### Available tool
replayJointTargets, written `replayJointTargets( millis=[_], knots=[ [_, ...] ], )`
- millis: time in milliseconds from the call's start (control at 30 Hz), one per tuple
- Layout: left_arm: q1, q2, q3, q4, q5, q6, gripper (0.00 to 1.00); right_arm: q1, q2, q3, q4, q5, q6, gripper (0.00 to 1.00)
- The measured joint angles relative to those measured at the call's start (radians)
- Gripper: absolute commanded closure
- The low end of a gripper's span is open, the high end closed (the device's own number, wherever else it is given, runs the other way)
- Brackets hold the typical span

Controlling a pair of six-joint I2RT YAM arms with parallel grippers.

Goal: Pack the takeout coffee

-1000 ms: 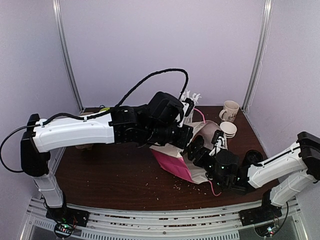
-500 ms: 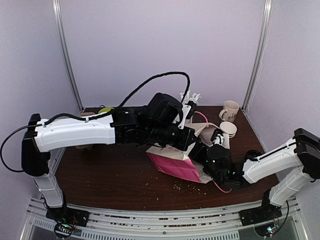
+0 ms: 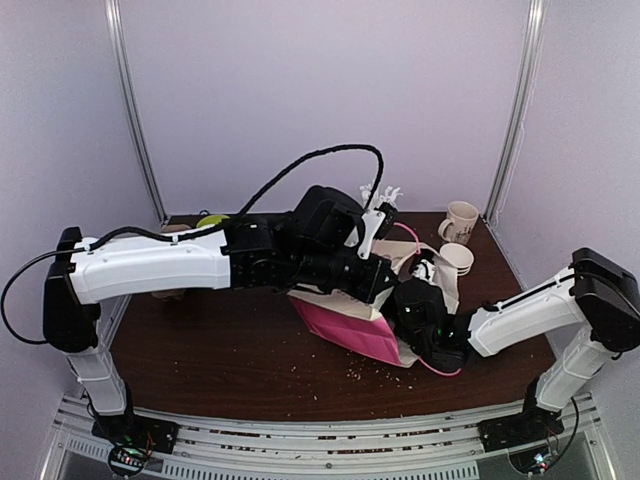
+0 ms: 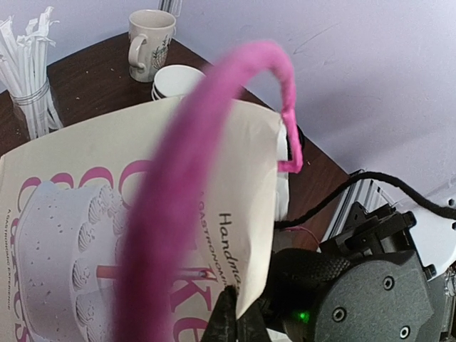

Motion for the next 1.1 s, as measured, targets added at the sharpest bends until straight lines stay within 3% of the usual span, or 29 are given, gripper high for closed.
replayJointTargets(
  millis=[233,500,1100],
  knots=[
    [0.002,-0.029,-0.018,0.004,-0.016,0.008,1.00,-0.004,-0.005,0.000,0.044,-0.040,-0.101,0.85],
    [0.002,-0.070,-0.046,0.002,-0.085,-0.006,1.00,-0.008,-0.077,-0.038,0.031,-0.130,-0.172,0.99],
    [0.038,-0.134,-0.176,0.008,-0.188,-0.037,1.00,-0.008,-0.375,-0.142,-0.112,-0.322,-0.248,1.00]
  ],
)
